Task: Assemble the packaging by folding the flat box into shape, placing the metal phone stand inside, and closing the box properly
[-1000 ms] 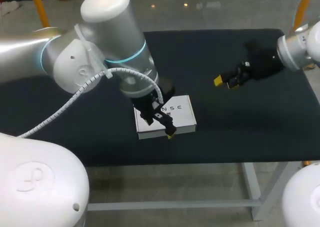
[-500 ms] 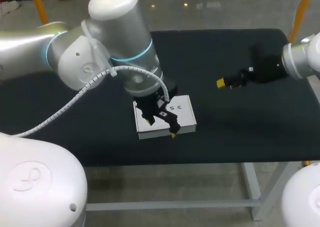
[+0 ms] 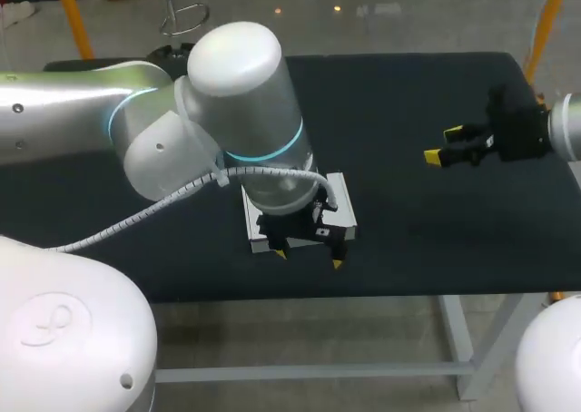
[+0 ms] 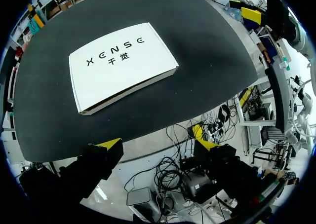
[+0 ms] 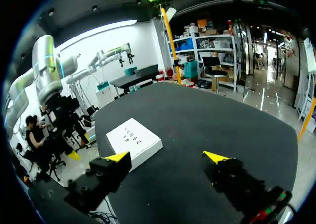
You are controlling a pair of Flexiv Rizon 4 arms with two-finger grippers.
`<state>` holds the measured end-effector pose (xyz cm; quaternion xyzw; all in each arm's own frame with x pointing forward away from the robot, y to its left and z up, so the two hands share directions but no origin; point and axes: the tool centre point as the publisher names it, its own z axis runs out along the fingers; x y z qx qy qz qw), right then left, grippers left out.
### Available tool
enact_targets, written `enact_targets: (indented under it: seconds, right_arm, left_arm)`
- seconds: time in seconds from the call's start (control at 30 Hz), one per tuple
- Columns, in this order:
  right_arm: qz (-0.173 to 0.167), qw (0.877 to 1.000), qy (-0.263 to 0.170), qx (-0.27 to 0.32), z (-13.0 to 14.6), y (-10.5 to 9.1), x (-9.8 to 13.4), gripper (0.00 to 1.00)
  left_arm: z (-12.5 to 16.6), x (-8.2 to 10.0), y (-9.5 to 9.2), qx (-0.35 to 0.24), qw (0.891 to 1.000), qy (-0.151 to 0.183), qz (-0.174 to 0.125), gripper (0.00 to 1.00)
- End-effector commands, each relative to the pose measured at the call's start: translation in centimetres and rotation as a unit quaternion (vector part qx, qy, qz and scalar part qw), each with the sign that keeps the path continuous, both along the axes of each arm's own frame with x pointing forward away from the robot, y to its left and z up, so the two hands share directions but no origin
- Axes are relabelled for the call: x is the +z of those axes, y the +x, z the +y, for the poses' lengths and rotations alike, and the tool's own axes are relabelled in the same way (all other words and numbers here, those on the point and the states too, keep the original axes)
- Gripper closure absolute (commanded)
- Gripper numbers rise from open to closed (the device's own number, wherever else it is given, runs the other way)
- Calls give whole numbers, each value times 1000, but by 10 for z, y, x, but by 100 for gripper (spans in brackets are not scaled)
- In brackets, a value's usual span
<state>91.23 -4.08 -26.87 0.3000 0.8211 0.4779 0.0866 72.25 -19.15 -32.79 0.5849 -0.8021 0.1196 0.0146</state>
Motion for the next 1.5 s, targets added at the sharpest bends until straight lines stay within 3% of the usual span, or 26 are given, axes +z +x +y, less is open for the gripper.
enact_targets:
  seconds: [0.03, 0.47, 0.57, 1.5]
  right_arm:
    - [-137, 990, 13, 36, -8, 3, -8, 0]
    - [-200, 978, 27, 43, -34, 18, -11, 0]
    - [-195, 979, 47, 31, -44, 25, -12, 0]
    - [-195, 979, 47, 31, -44, 25, -12, 0]
  left_arm:
    - [-14, -11, -3, 16, 999, 34, -9, 0]
    - [-22, -39, 6, 49, 997, 52, 10, 0]
    - [-22, -45, 12, 70, 996, 62, 15, 0]
    - [-3, -66, 88, 154, 985, 73, 27, 0]
